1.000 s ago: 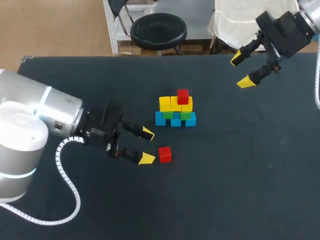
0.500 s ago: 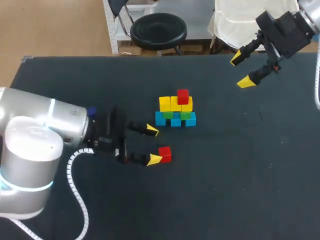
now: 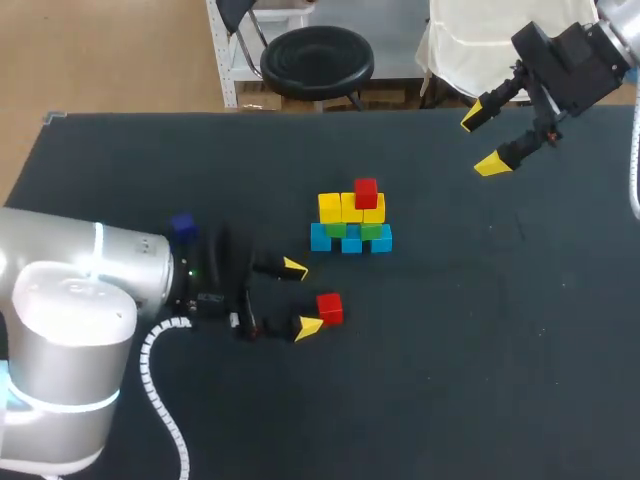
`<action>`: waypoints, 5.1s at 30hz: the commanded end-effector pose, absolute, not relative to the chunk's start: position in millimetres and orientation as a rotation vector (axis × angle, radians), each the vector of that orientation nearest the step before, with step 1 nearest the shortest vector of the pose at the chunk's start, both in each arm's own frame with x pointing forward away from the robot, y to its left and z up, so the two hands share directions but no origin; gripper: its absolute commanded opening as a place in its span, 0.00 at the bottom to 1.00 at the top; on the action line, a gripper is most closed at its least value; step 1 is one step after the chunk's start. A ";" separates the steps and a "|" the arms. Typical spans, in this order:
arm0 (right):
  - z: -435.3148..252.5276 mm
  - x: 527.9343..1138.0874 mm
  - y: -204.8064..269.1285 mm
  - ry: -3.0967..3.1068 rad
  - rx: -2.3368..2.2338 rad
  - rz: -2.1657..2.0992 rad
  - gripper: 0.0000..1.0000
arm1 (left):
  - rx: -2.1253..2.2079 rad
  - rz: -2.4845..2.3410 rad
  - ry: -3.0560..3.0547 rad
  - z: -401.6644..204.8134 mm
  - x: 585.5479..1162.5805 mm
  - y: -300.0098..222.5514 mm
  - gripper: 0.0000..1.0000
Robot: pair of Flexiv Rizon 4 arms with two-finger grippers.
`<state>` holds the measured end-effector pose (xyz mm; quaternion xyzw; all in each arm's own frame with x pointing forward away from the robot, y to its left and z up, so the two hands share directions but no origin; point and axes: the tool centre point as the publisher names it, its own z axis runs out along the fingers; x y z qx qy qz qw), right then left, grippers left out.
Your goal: Place the blue cubes, place green cubes on the blue cubes, place the yellow cubes on the green cubes, then place the red cubes on the yellow cubes, and place purple cube on the red cubes.
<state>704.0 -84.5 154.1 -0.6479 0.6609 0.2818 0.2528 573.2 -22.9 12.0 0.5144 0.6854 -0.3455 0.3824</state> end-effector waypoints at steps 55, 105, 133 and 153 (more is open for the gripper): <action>153.9 703.7 -84.4 1.797 -1.761 0.765 1.00 | 1.394 -0.794 1.857 9.9 579.5 -47.0 0.80; 153.9 703.7 -84.4 1.797 -1.761 0.765 1.00 | 1.394 -0.796 1.938 -2.1 580.6 -41.3 0.66; 153.9 703.7 -84.4 1.797 -1.761 0.765 1.00 | 1.442 -0.721 1.885 8.8 576.6 -39.9 0.00; 153.9 703.7 -84.4 1.797 -1.761 0.765 1.00 | 1.605 -0.706 1.828 50.5 583.9 -45.9 0.00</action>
